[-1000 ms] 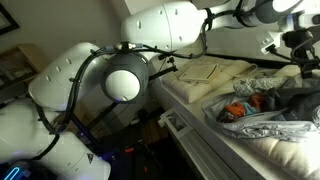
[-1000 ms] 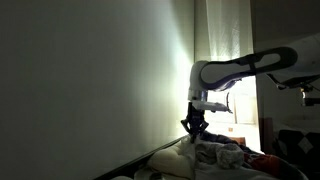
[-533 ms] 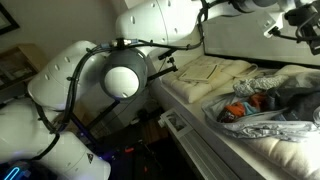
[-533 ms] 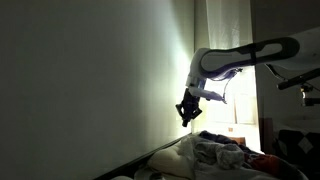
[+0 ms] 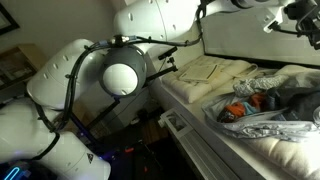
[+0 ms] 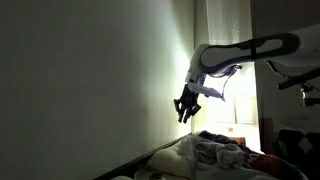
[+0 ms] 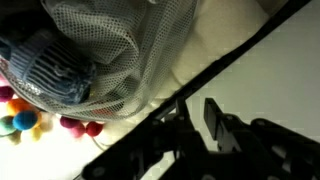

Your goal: Close the bag

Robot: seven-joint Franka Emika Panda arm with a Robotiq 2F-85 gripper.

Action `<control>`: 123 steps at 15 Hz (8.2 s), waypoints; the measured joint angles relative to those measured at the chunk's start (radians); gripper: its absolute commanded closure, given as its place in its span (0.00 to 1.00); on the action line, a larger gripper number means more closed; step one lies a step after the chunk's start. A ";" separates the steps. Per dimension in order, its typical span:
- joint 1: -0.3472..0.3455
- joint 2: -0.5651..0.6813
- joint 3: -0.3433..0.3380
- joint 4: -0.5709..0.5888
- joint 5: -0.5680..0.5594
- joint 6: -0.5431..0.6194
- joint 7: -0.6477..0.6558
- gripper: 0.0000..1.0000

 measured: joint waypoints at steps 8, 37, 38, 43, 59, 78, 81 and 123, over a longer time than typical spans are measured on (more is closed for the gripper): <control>-0.004 0.000 0.018 -0.055 0.006 -0.062 -0.002 0.00; -0.035 0.032 0.024 -0.070 0.014 -0.184 0.005 0.93; -0.035 0.032 0.024 -0.070 0.013 -0.181 0.005 0.96; -0.035 0.029 0.024 -0.059 0.014 -0.122 0.005 0.95; -0.043 -0.030 0.053 -0.046 0.016 0.094 0.003 0.53; -0.109 -0.004 -0.024 -0.065 0.010 0.010 0.364 0.00; -0.119 0.002 -0.028 -0.066 0.010 -0.011 0.397 0.00; -0.105 0.085 0.061 -0.057 -0.171 0.169 -0.340 0.00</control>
